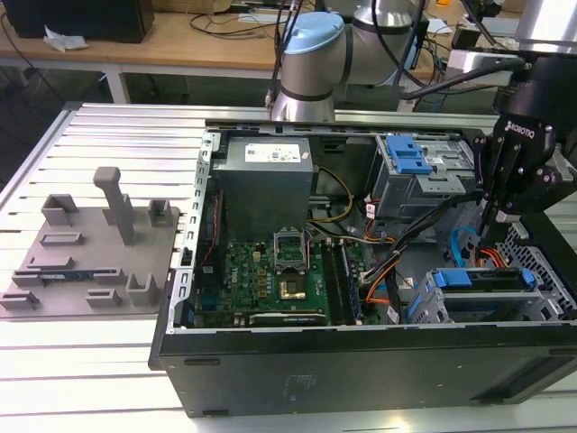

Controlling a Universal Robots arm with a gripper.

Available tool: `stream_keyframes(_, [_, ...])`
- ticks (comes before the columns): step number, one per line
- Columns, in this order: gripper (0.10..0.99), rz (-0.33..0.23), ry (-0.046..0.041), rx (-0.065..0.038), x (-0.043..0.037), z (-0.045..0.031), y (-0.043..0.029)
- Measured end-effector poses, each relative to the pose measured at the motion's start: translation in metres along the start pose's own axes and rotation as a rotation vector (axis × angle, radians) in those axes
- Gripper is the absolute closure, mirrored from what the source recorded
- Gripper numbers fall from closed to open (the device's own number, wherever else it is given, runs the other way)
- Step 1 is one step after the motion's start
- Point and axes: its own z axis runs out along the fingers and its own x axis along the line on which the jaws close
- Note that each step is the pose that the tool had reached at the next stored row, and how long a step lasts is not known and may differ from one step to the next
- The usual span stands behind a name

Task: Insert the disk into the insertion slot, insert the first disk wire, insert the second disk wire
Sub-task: 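Insert the second disk wire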

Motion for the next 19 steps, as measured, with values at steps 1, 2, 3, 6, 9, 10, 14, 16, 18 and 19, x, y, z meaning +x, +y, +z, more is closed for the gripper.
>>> stream_keyframes(1, [0.925,0.001,-0.0230,0.005,0.0012,0.0005,0.0005])
stream_keyframes(2, [0.925,0.002,-0.0551,0.008,0.0032,0.0011,0.0008])
stream_keyframes(3, [0.925,0.002,-0.0792,0.010,0.0060,0.0021,0.0009])
stream_keyframes(6, [0.925,0.001,-0.1095,0.010,0.0136,0.0048,0.0008])
stream_keyframes(9, [0.925,0.001,-0.1382,0.011,0.0192,0.0067,0.0006])
stream_keyframes(10, [0.925,0.001,-0.1497,0.012,0.0203,0.0071,0.0005])
stream_keyframes(14, [0.925,0.000,-0.2072,0.013,0.0277,0.0096,0.0002])
stream_keyframes(16, [0.925,0.000,-0.2291,0.013,0.0312,0.0109,0.0000])
stream_keyframes(18, [0.925,0.000,-0.2521,0.013,0.0342,0.0119,-0.0001])
stream_keyframes(19, [0.925,0.000,-0.2660,0.014,0.0357,0.0124,-0.0001])
